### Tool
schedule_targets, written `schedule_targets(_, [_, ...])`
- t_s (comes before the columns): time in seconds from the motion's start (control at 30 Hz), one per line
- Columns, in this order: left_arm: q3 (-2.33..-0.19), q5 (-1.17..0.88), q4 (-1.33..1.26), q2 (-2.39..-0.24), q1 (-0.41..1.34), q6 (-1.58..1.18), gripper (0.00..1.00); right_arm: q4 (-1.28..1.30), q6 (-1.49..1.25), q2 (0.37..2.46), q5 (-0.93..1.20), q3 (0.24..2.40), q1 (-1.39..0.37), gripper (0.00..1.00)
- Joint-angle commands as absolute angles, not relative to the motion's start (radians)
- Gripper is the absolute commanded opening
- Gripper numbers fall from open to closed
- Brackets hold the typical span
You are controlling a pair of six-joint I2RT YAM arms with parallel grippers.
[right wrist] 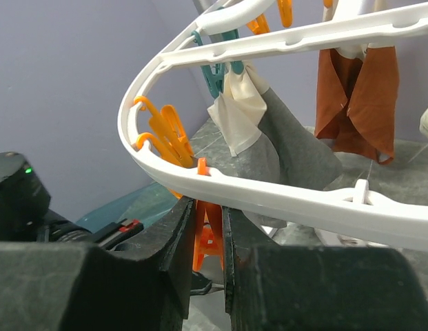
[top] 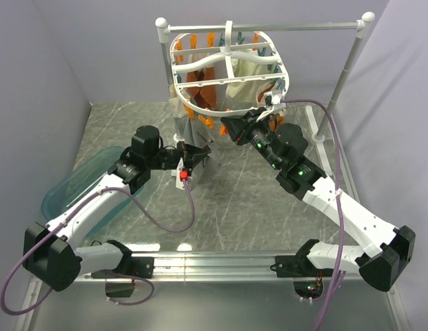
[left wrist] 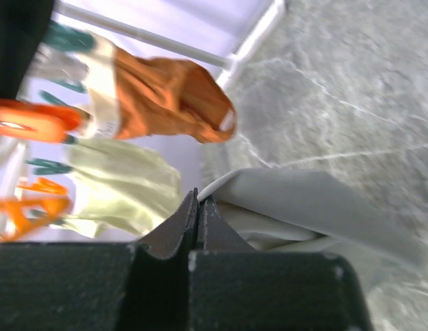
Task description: Clip the underwear to the hanger
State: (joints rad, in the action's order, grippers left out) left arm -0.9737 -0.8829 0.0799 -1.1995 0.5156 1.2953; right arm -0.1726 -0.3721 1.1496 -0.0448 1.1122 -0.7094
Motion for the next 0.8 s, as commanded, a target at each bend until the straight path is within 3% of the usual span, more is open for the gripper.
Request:
schedule_targets(0.0, [-0.936, -0.891, -0.078, -1.146, 0.531, 1.236, 0.0, -0.127, -0.396, 1.161, -0.023, 1.141, -0.712, 0.0])
schedule_targets(0.77, [-0.719, -0.669, -0.558, -1.078, 0.641, 1.223, 0.0, -0.008, -0.535, 1.204, -0.025, 1.147, -0.71, 0.0])
